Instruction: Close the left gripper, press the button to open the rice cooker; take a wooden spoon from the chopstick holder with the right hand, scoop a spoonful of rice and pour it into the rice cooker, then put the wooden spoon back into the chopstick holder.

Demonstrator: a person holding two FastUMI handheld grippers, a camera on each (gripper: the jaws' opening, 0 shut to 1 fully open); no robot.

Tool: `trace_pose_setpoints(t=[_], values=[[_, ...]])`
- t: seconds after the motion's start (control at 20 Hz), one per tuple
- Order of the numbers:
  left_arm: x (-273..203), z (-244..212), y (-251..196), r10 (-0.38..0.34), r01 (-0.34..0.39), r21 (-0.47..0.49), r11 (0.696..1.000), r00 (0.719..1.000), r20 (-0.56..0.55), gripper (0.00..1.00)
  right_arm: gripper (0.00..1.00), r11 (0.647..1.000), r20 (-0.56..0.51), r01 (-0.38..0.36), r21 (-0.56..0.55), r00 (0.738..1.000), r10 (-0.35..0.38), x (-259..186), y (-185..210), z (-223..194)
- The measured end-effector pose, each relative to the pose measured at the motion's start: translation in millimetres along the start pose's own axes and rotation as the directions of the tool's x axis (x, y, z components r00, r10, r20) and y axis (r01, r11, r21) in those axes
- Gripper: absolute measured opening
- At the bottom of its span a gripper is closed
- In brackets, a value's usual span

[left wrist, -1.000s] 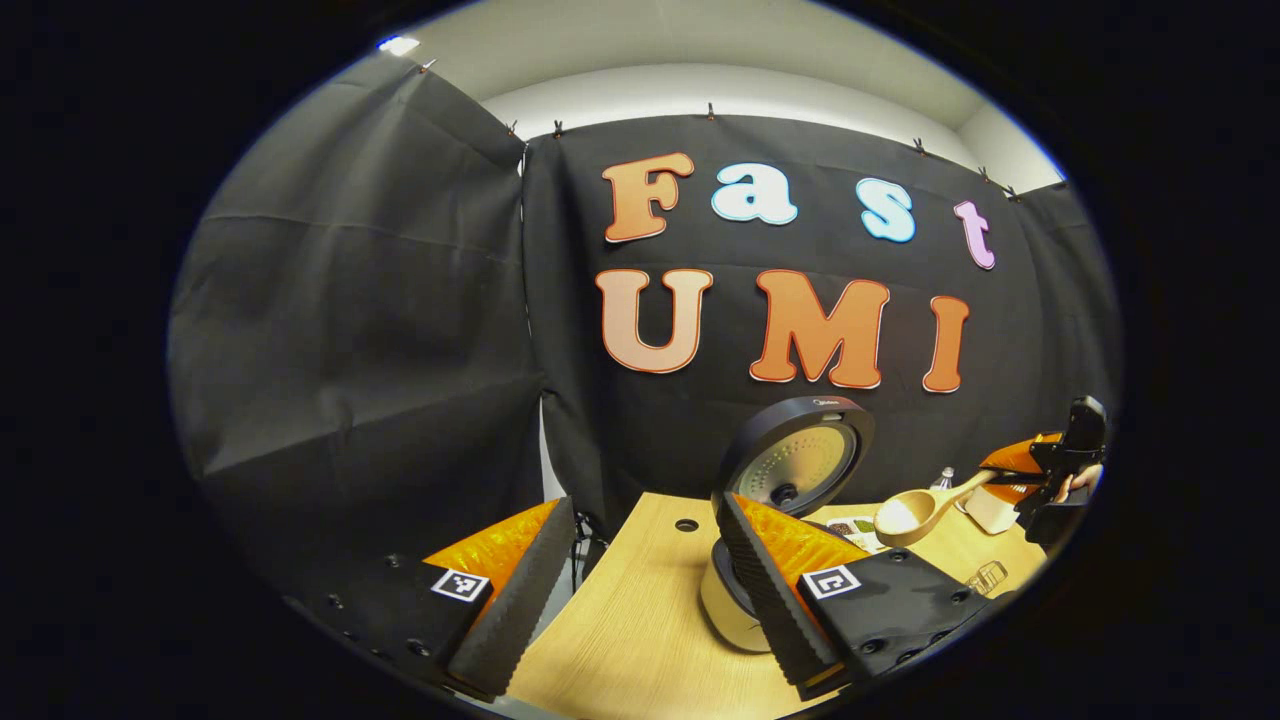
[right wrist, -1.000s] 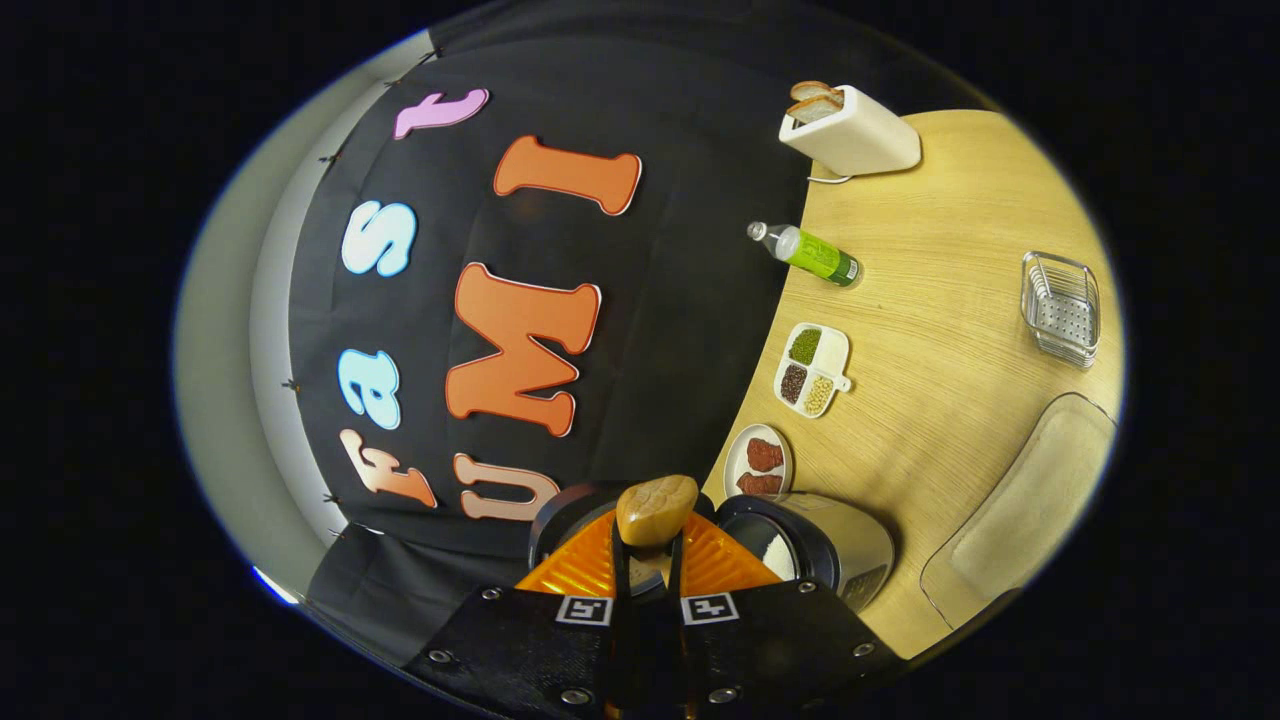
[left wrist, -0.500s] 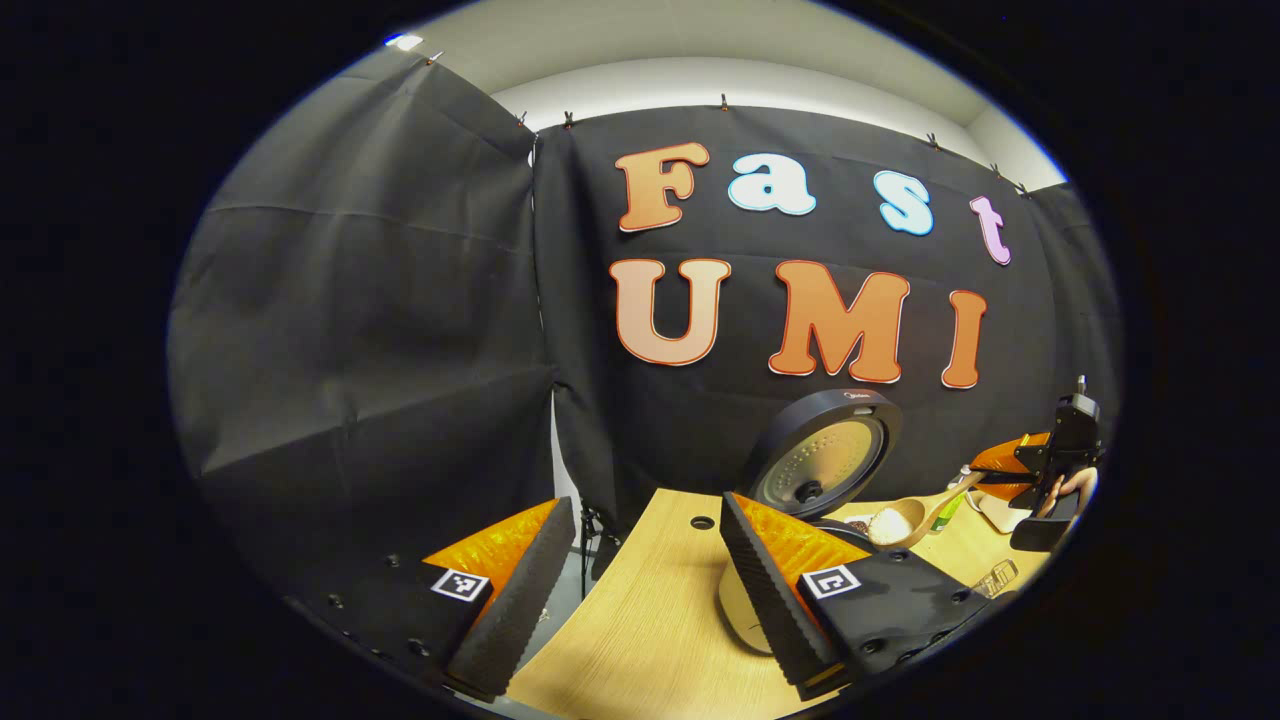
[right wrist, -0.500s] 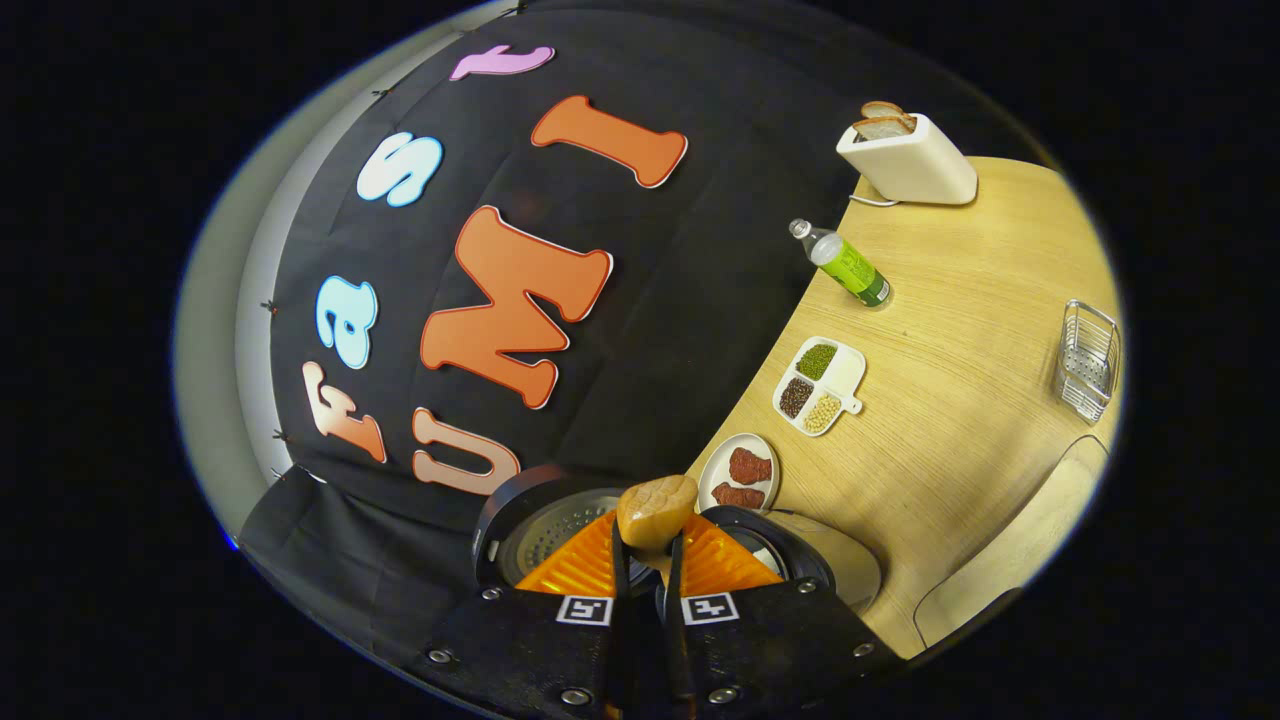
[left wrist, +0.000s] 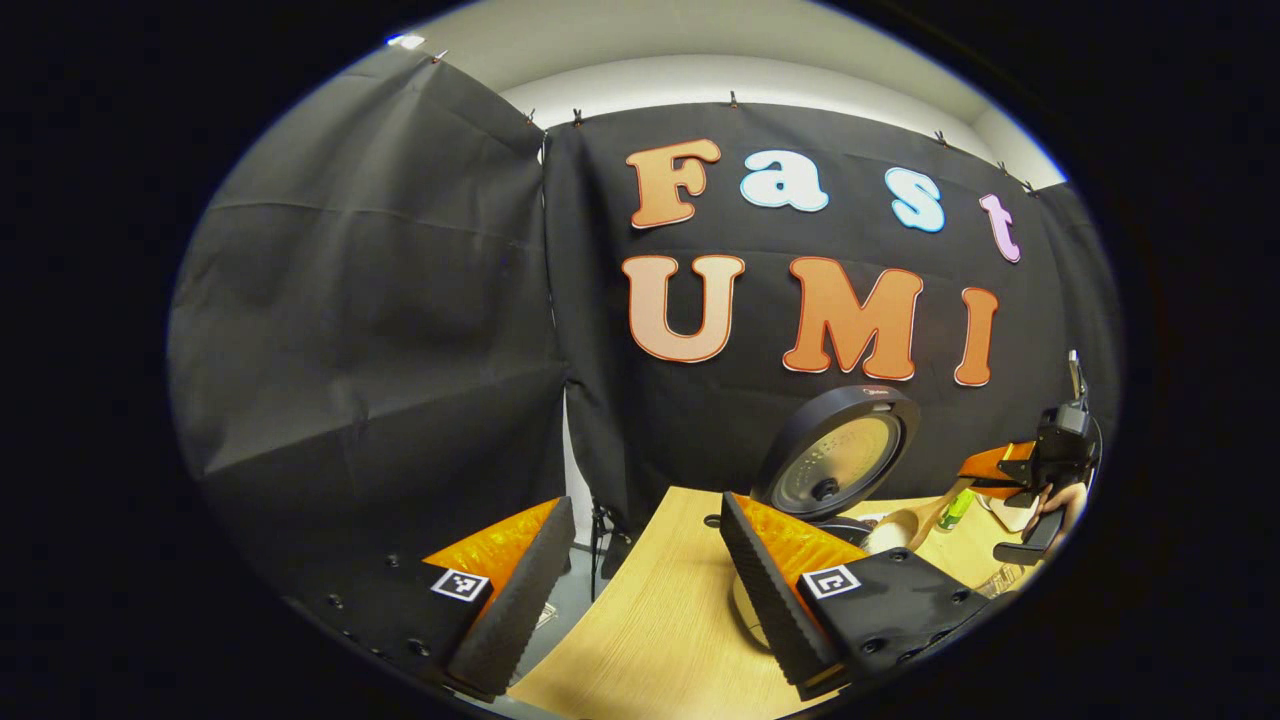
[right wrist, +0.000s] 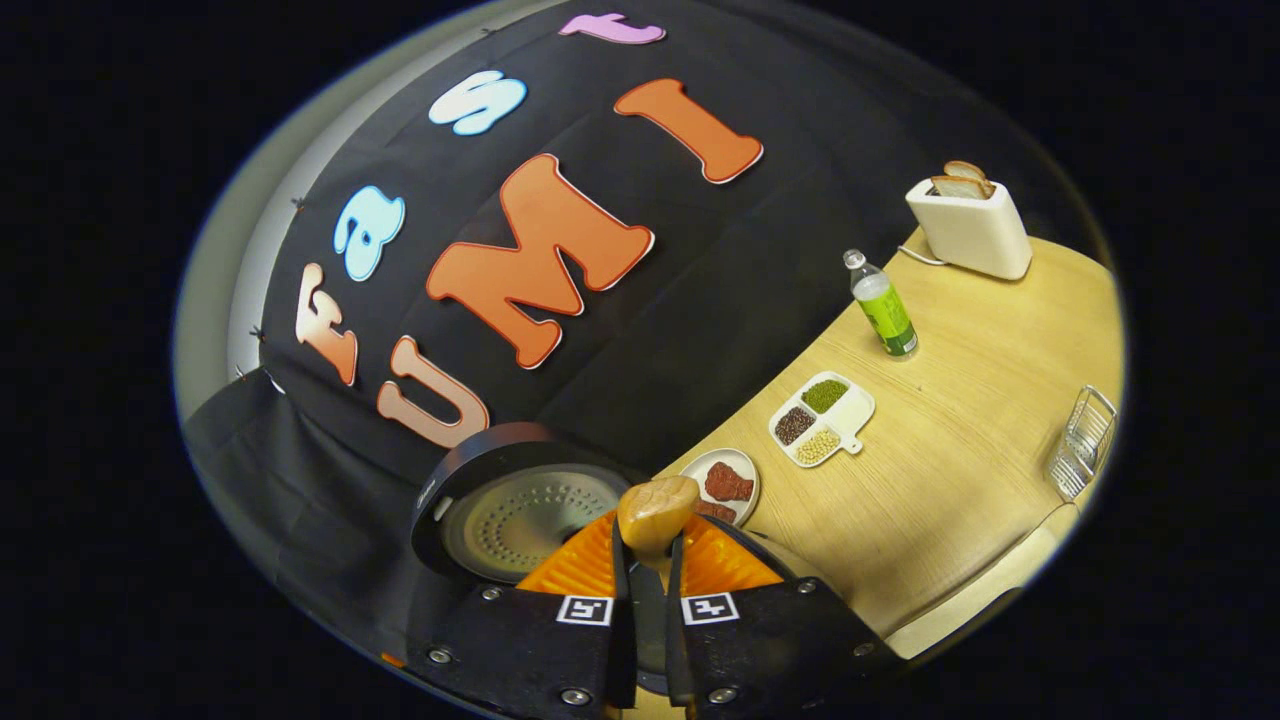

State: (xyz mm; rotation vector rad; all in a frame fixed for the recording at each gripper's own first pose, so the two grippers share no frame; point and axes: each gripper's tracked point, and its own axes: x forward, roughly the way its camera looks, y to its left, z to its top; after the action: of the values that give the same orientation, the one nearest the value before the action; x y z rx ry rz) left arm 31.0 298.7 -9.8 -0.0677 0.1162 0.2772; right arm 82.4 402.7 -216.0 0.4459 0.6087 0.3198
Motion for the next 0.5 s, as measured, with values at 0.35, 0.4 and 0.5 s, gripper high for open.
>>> trace_pose_setpoints(t=[0.35,0.4,0.5], values=[[0,1,5,0.006,-0.005,-0.007,1.000,1.000,0.005,0.98,0.11,0.983,0.027,-0.036,-0.178,0.999,0.041,-3,25,0],[-1,2,6,0.006,-0.006,-0.008,1.000,1.000,0.007,0.98,0.11,0.980,0.028,-0.043,-0.194,0.998,0.049,-3,29,0],[-1,2,8,0.009,-0.009,-0.007,1.000,1.000,0.009,0.94,0.11,0.973,0.028,-0.048,-0.224,0.998,0.056,-4,34,-1]])
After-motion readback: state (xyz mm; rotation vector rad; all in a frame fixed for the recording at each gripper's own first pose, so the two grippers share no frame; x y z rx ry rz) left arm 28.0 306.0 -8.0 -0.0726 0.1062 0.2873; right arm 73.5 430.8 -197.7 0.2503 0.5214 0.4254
